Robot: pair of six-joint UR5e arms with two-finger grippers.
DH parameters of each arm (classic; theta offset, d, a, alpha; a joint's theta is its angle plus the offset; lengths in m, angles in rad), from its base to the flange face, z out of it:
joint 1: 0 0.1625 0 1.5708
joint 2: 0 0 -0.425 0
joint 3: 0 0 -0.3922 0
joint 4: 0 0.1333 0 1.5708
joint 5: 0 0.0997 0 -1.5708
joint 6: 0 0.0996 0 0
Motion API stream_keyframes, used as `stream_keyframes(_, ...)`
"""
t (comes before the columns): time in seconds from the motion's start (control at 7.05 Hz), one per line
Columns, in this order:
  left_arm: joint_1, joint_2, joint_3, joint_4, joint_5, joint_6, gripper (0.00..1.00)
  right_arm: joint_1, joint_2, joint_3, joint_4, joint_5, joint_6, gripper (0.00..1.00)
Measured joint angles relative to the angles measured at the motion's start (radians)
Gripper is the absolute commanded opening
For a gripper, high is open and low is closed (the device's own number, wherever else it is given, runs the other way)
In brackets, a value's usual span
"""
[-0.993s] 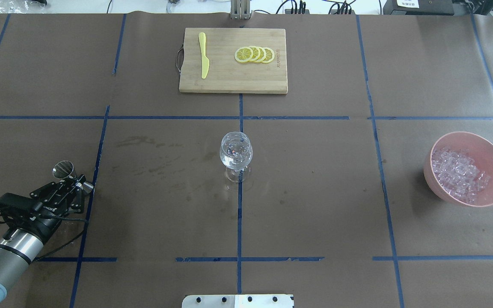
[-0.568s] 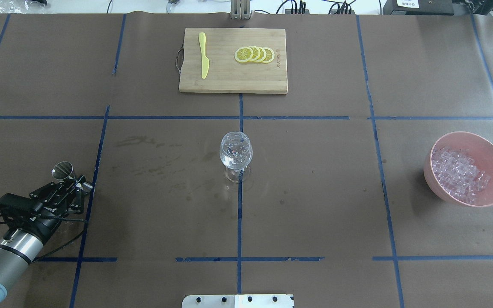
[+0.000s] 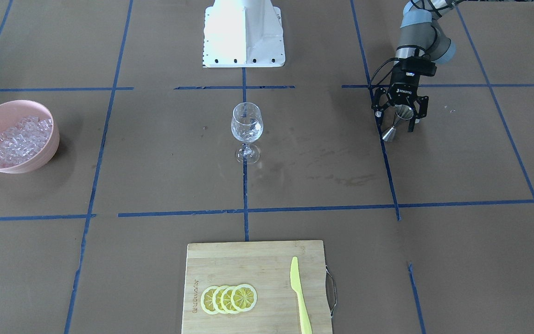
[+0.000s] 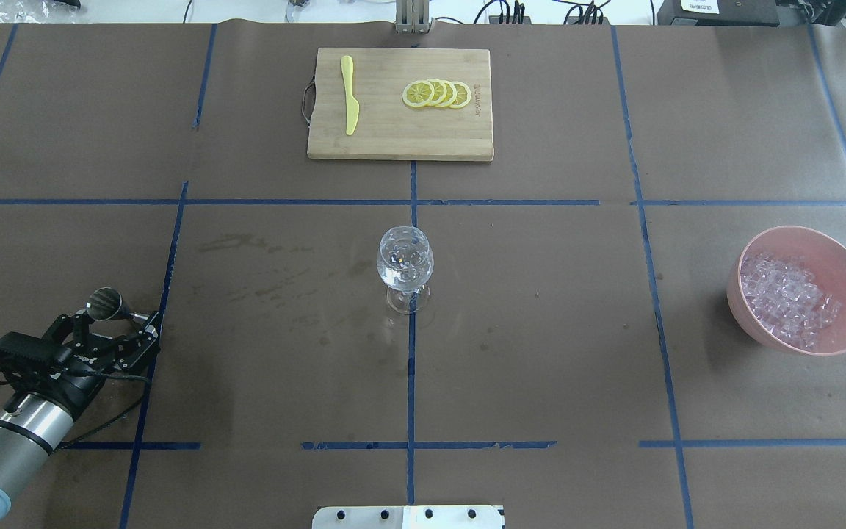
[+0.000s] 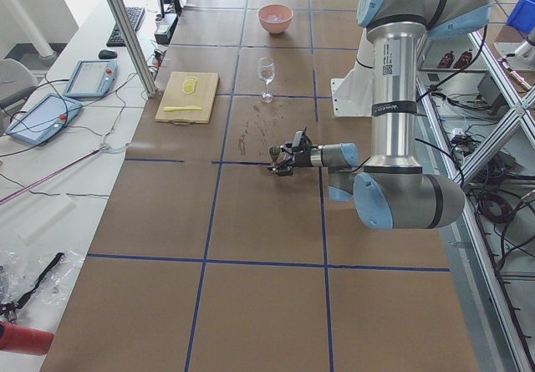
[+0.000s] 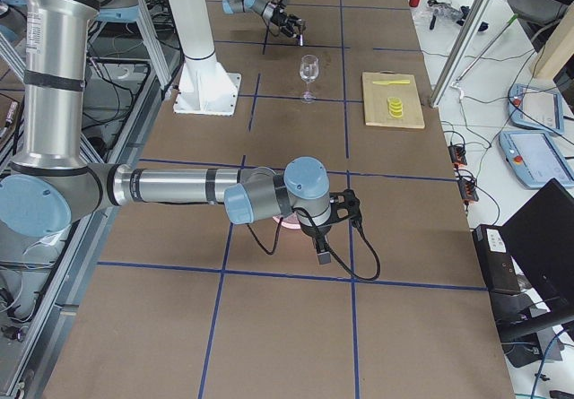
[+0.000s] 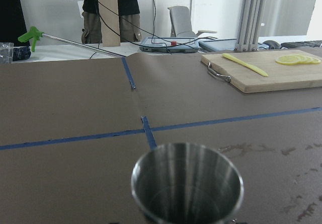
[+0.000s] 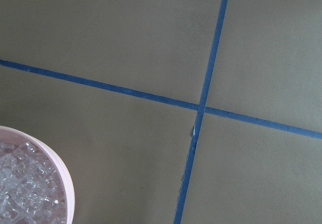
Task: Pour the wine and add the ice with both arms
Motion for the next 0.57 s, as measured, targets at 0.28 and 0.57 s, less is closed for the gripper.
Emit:
stream_keyframes(0.28, -0.003, 0.002, -0.035, -0.001, 0.027, 0.008, 0.99, 0.000, 0.000, 0.000, 0.000, 0.000, 0.000, 1.00)
stream_keyframes(0.57, -0.005, 0.004, -0.071, -0.002, 0.088, 0.020, 0.99, 0.001, 0.000, -0.001, -0.001, 0.001, 0.000, 1.00)
